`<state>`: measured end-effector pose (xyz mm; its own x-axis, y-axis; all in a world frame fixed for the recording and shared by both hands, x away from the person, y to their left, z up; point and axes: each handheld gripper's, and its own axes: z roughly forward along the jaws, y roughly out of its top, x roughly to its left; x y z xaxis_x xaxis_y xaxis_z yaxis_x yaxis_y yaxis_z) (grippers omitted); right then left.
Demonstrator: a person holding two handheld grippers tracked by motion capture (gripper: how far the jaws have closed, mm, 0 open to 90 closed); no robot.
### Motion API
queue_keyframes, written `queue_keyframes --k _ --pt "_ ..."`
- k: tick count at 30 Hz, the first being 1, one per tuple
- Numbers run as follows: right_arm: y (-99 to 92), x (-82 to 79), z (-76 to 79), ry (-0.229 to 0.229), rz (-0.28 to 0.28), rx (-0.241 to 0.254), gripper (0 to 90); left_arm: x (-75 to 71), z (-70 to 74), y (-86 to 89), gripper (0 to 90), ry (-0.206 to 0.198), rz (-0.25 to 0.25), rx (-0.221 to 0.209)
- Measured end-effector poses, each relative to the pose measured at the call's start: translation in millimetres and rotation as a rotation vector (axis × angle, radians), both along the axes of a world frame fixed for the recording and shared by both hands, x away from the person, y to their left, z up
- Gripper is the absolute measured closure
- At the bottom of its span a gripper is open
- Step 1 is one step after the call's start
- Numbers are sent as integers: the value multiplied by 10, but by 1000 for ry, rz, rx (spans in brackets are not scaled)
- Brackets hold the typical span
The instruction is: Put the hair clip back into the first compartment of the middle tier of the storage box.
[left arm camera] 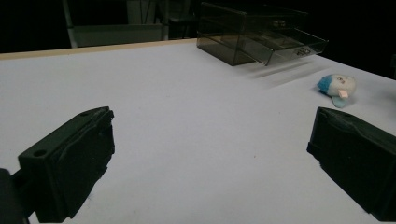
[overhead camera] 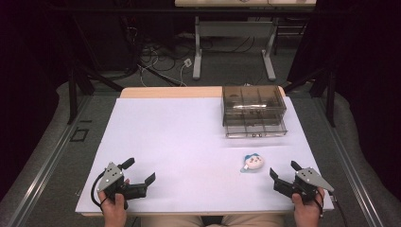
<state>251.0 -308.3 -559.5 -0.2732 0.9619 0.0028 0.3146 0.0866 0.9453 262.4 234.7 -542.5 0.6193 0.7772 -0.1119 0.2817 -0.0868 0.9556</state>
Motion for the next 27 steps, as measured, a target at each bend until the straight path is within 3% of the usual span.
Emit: queue_keyframes --k 8,13,14,15,20,27 --pt "37 12 23 4 -19 -26 150 -21 3 6 4 -7 -7 8" --pt "103 49 28 46 -19 -46 154 -56 7 37 5 -8 0 -10" --pt "112 52 25 52 -14 -44 154 -62 5 37 5 -8 2 -17" --pt "142 70 28 86 5 -50 160 -64 1 34 4 -12 6 -18" --pt "219 142 73 104 40 -72 193 -80 8 32 4 -10 7 -10" --pt "296 263 127 138 72 -65 217 -65 0 -2 5 -9 -4 1"
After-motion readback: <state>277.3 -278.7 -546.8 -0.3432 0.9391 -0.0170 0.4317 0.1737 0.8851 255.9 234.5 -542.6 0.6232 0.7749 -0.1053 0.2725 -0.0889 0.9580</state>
